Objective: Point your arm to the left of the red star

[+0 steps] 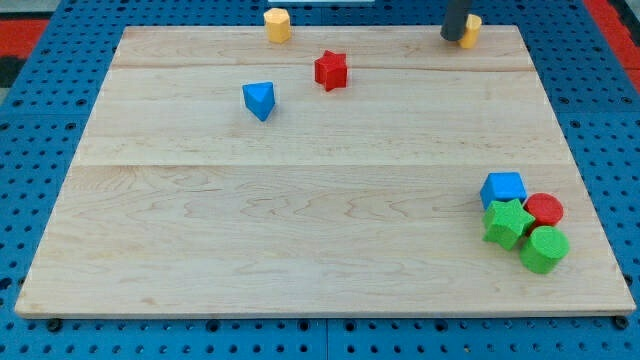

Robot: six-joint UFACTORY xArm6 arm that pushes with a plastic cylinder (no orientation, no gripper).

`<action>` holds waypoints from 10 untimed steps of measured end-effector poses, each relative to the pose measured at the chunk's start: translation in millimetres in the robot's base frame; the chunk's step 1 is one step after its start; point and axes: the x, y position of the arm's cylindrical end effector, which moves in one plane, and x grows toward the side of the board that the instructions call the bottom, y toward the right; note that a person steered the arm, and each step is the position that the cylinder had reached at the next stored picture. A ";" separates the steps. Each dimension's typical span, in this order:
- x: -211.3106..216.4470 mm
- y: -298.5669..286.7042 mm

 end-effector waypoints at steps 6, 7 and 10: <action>126.5 -143.2; 133.6 -180.3; 125.5 -211.7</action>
